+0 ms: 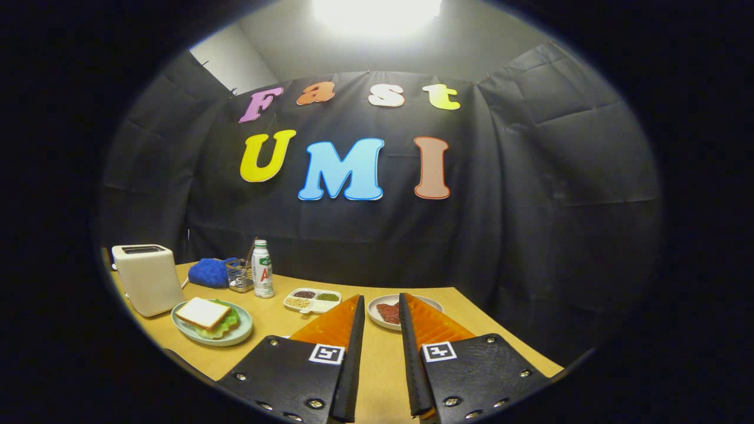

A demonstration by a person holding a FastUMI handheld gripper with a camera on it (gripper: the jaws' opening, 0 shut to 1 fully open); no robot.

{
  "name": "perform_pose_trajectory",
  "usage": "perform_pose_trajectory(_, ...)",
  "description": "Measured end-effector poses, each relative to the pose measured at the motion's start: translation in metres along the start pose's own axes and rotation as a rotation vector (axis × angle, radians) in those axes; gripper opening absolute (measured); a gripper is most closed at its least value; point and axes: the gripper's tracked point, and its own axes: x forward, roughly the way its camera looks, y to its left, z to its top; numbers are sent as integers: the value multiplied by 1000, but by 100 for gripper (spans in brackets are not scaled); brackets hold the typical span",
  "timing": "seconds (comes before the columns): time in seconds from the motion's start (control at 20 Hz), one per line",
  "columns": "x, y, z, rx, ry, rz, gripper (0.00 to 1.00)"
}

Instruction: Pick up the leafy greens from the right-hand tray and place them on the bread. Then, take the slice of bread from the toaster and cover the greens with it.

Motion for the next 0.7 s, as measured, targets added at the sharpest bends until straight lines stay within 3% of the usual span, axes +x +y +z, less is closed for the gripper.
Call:
perform_pose_trajectory(0.2, 8, -61, -4, -5, -54, -24, 34)
perform_pose_trajectory(0.45, 31, -140, -30, -80, -34, -116, 34)
perform_pose_trajectory(0.7, 45, -189, -52, 18, -36, -105, 36)
